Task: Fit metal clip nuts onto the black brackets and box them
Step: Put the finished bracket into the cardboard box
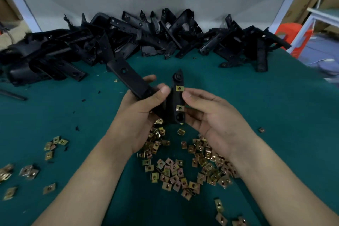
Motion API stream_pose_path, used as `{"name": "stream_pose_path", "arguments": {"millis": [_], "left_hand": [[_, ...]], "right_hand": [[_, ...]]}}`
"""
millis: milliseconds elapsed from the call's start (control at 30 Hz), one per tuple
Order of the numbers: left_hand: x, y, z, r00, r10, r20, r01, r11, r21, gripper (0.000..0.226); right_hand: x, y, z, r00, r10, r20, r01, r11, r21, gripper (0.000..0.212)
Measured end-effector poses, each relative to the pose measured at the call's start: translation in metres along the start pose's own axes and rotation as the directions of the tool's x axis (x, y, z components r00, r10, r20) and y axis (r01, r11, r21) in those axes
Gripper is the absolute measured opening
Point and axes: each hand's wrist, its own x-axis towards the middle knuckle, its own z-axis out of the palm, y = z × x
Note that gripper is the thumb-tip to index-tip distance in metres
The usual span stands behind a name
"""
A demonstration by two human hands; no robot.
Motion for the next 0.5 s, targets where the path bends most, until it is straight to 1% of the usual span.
{"name": "stream_pose_path", "arguments": {"millis": [100, 167, 233, 300, 367, 433, 500], "left_hand": [[-0.013, 0.011, 0.01, 0.977, 0.109, -0.183, -0.109, 0.994, 0.011, 0.029], [-0.024, 0.017, 0.021, 0.954, 0.194, -0.227, -0.181, 0.981, 0.073, 0.039], [-0.037, 0.021, 0.034, 0.943, 0.262, -0.203, -0.239, 0.962, 0.13, 0.059], [-0.049, 0.022, 0.049, 0.948, 0.274, -0.16, -0.245, 0.953, 0.18, 0.075], [-0.059, 0.021, 0.067, 0.96, 0.262, -0.102, -0.239, 0.951, 0.194, 0.076], [-0.07, 0.015, 0.087, 0.973, 0.226, -0.042, -0.216, 0.962, 0.168, 0.073], [-0.082, 0.005, 0.11, 0.982, 0.189, 0.005, -0.187, 0.969, 0.162, 0.072]], "right_hand": [[-0.014, -0.017, -0.007, 0.997, -0.058, -0.052, 0.055, 0.997, -0.048, 0.018], [-0.028, -0.025, -0.013, 0.993, -0.099, -0.067, 0.092, 0.991, -0.099, 0.02], [-0.046, -0.031, -0.02, 0.985, -0.136, -0.109, 0.122, 0.984, -0.13, 0.021], [-0.068, -0.035, -0.029, 0.973, -0.171, -0.156, 0.153, 0.981, -0.122, 0.022], [-0.093, -0.039, -0.039, 0.964, -0.198, -0.179, 0.182, 0.978, -0.104, 0.027], [-0.12, -0.044, -0.05, 0.945, -0.229, -0.234, 0.214, 0.973, -0.089, 0.032], [-0.148, -0.048, -0.063, 0.915, -0.269, -0.301, 0.256, 0.963, -0.082, 0.028]]}}
